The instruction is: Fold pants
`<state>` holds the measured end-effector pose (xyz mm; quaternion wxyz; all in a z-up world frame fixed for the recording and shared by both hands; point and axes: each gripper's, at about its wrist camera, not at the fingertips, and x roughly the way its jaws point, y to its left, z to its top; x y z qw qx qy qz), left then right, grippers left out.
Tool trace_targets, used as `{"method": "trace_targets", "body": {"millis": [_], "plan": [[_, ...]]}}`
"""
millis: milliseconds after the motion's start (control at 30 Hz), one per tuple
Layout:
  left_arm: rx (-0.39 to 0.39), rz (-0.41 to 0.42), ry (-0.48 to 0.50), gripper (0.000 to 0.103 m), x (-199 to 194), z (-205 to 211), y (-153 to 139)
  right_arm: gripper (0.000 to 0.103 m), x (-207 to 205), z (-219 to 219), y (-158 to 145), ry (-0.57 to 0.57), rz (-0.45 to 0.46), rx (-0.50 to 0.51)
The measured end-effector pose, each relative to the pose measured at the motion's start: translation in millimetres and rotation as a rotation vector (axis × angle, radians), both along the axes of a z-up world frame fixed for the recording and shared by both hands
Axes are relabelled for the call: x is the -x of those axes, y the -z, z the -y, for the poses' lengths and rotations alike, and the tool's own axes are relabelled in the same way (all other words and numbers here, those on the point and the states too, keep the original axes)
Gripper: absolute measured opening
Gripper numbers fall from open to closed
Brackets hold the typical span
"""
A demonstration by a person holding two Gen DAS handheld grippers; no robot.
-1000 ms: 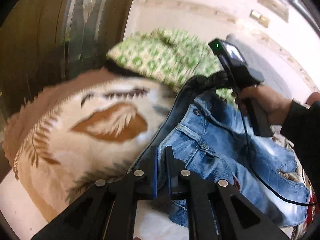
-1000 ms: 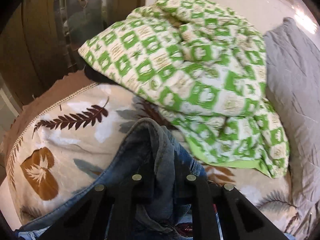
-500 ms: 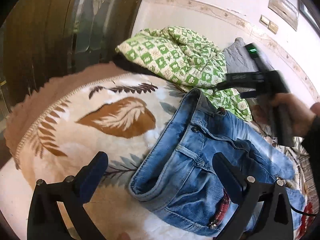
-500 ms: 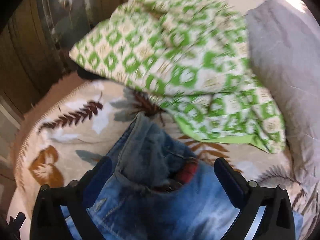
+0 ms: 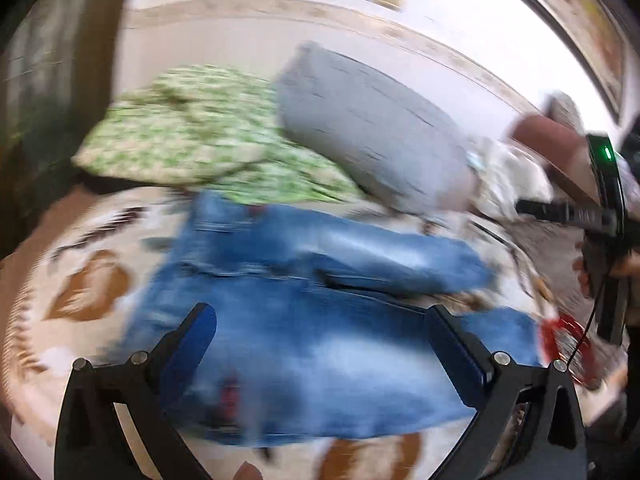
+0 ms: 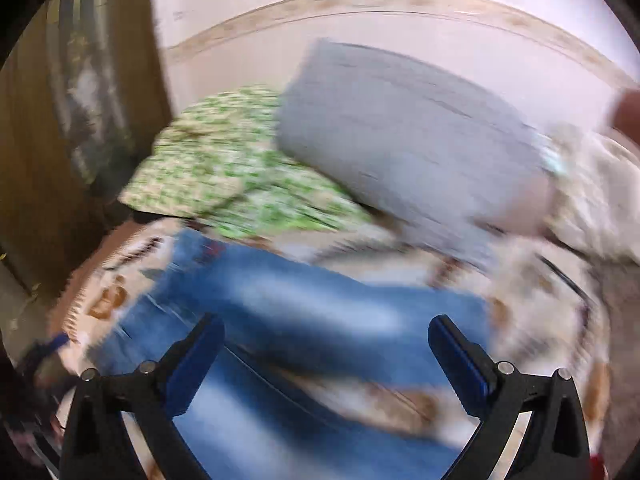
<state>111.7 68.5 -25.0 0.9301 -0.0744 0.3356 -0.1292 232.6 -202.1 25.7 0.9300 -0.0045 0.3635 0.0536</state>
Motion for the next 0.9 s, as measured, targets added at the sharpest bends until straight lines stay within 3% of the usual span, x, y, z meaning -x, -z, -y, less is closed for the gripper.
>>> {"method": "trace_targets", "body": {"millis": [200, 367, 500, 633, 767, 900], "plan": [[-0.046, -0.058, 0.185, 0.103, -14.6, 77.6, 4.9, 0.103, 92.8, 91.1, 35.5, 0.197, -0.061, 0.005], [-0.14, -0.07, 0.324, 0.103, -24.1, 126.3, 11.7, 0.103, 125.6, 134.9, 71.2, 0.254, -0.134, -0.045], [-0.193, -0.038, 0.353, 0.103, -39.5, 147.6, 1.8, 0.103, 119.8, 153.9, 71.2, 0.274, -0.109, -0.096], [-0.199, -0.036, 0.369, 0.103, -48.7, 156.5, -5.0, 0.103, 109.6, 160.2, 68.7, 0.27, -0.098, -0.121], [-0.246, -0.041, 0.381, 0.103, -64.3, 165.9, -3.1, 0.103, 92.4, 157.9, 71.9, 0.249, -0.122, -0.114], [-0.29, -0.08, 0.382, 0.103, -104.0, 176.2, 0.1, 0.103, 58.2, 159.0, 72.4, 0.247, -0.168, -0.079]]}}
